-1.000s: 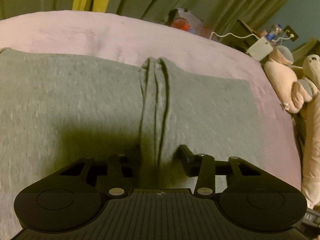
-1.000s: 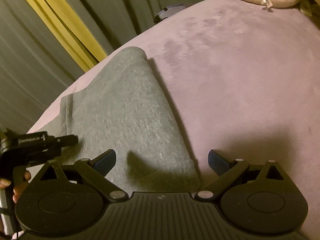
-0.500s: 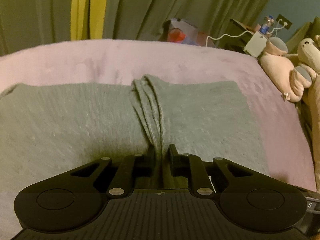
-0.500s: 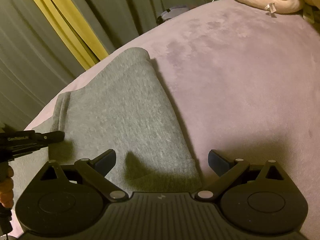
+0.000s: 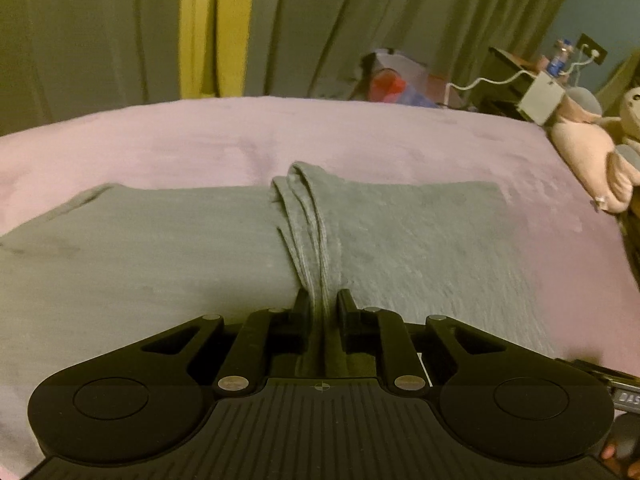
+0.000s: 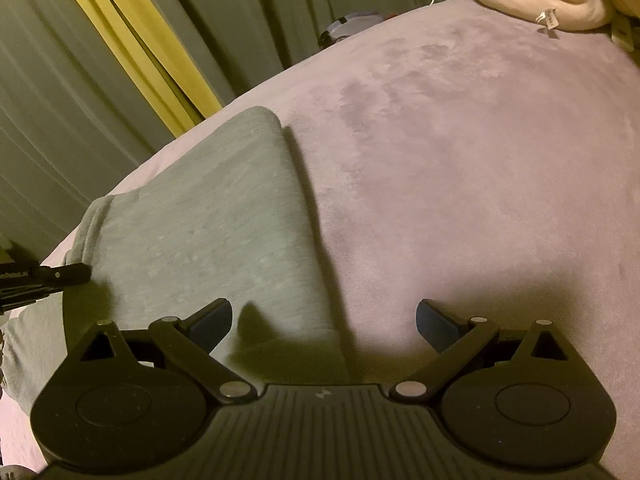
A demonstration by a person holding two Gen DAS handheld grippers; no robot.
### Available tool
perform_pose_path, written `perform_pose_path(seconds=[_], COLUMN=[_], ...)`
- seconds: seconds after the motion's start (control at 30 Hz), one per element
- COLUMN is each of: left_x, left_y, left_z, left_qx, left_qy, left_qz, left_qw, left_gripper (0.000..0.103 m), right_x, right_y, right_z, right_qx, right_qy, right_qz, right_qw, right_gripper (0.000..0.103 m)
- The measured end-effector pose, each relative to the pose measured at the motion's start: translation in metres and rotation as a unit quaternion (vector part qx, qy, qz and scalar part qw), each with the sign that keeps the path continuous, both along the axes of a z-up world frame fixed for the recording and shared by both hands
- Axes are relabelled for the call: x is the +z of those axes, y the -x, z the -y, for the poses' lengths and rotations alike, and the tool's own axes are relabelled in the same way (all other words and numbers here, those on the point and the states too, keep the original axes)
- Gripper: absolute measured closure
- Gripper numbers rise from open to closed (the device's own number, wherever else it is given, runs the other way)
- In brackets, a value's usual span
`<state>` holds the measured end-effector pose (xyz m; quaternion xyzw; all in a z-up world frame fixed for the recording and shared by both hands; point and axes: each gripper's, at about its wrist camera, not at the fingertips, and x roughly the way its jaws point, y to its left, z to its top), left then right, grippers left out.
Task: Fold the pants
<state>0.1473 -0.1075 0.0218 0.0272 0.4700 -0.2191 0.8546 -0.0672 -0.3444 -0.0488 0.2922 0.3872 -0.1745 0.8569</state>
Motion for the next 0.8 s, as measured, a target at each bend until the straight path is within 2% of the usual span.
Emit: perform_pose_path(seconds=[0.33, 0.4, 0.47, 0.53, 0.6, 0.67, 0.73, 0.8], left_x=[-0.01, -0.011, -0.011, -0.01, -0.009, -0.008, -0.01, -0.015], left_y=[-0.007, -0.007, -0.006, -0.006, -0.003, 0.003, 0.012, 0.024], left_z=[-0.027, -0.028, -0.033, -0.042, -0.048, -0.051, -0.05, -0.046], left_qx=[0.02, 0.039, 0.056, 0.053, 0.049, 0.043, 0.035, 0.019], left_qy=[-0.01, -0.033, -0.05, -0.03, -0.01, -0.008, -0.011, -0.019], left_qz=[-0.007, 0.002, 0.015, 0.006, -0.005, -0.002, 0.005, 0.002], left_qw=[0.9997, 0.9987, 0.997, 0.9981, 0.9987, 0.999, 0.9993, 0.9996], left_gripper=[0.084, 0.085, 0.082, 0.065, 0.059, 0.052, 0.039, 0.031], right_x=[-0.004, -0.005, -0.005, -0.005, -0.006, -0.006, -0.006, -0.006], right_y=[-0.001, -0.003, -0.003, -0.003, -0.004, -0.004, -0.005, -0.006], right_z=[-0.001, -0.001, -0.003, -0.003, -0.003, -0.003, -0.003, -0.003], right_qx=[0.004, 0.005, 0.006, 0.006, 0.006, 0.007, 0.007, 0.008], right_qy=[0.001, 0.001, 0.002, 0.003, 0.002, 0.0, 0.001, 0.004], right_qz=[-0.003, -0.007, -0.008, -0.008, -0.009, -0.011, -0.013, -0.014], right_qw=[1.0, 1.0, 1.0, 1.0, 1.0, 1.0, 1.0, 1.0], right_gripper=[0.004, 0.004, 0.004, 0.004, 0.004, 0.004, 0.004, 0.004])
